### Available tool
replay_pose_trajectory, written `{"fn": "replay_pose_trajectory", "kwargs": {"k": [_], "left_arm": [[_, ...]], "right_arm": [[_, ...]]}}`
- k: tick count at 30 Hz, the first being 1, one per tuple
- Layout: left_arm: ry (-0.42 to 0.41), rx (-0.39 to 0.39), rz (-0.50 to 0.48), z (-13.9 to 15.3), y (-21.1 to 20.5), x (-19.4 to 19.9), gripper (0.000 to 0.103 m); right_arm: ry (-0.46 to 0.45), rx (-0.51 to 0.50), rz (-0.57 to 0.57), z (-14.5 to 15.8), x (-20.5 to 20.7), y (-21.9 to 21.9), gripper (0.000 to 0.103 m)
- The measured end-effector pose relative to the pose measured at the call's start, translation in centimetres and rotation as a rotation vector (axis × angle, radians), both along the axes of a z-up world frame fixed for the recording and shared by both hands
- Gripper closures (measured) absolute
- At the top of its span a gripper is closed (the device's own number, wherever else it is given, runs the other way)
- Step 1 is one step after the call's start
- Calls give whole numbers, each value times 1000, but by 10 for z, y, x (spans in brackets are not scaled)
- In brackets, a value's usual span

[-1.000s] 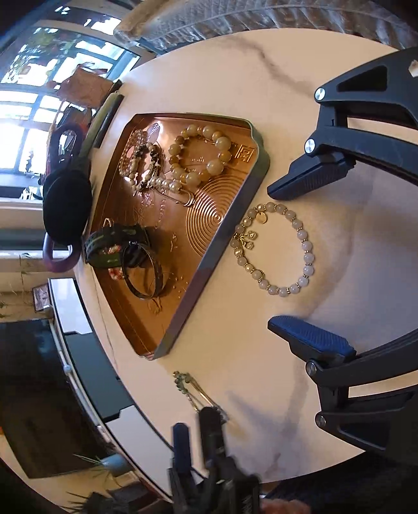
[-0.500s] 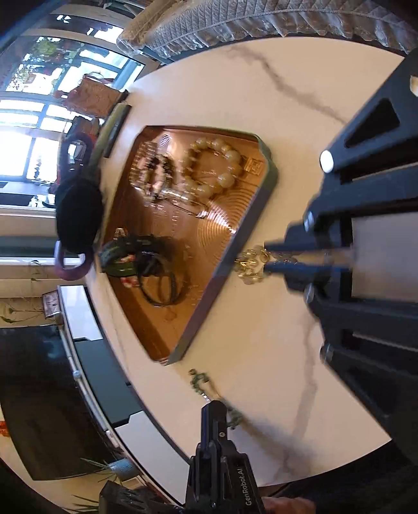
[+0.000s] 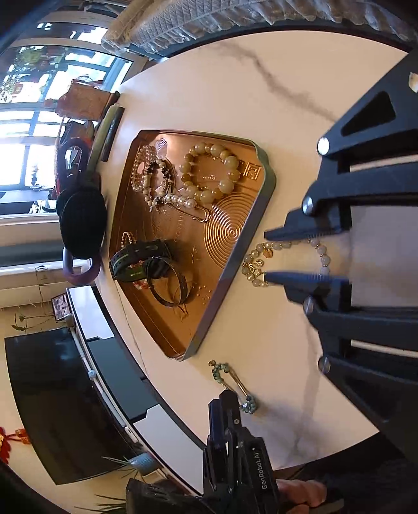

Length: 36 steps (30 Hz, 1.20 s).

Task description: Organize jewelry

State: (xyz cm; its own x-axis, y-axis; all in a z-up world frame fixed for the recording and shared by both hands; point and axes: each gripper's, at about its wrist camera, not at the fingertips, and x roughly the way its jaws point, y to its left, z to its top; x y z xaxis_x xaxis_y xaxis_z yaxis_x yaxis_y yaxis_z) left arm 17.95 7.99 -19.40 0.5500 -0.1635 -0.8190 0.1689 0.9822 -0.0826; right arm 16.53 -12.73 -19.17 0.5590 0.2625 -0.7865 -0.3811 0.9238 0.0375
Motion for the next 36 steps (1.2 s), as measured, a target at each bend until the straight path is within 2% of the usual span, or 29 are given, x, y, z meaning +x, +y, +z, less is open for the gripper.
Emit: {"fn": "replay_pose_trajectory", "kwargs": {"k": [4,7,8,9,10,11,12,19,25,36], "left_arm": [[17,5,21,-8,1,8,48],[-3,16,-4,-9,-4,10,48],[-9,20,-14,-9,-6,11,57],[-19,30,-26,-8,-8,10,89],[-14,27,-41,-8,-10,10,99],[-11,23,-41,-9,-11,11,99],[-11,18,-42,-9,-11,10,99],[-21,-11,-89,0,-19,3,99],[-59,-80,-112,22,-20,-11,99],[-149,-162,-152,63,-22,-28,99]], "right_arm": [[21,-5,-5,-8,7,1,70],[-5,-5,-18,-10,14,1,70],[10,-11,-17,-13,17,2,71],[1,-29,-8,-14,18,5,73],[-5,-50,2,-15,18,8,76],[-5,-56,26,-15,17,11,91],[-1,-66,37,-14,17,15,96],[-32,-63,60,-6,7,22,97],[-73,-17,56,16,-1,17,97],[-141,45,57,52,-17,6,97]]}}
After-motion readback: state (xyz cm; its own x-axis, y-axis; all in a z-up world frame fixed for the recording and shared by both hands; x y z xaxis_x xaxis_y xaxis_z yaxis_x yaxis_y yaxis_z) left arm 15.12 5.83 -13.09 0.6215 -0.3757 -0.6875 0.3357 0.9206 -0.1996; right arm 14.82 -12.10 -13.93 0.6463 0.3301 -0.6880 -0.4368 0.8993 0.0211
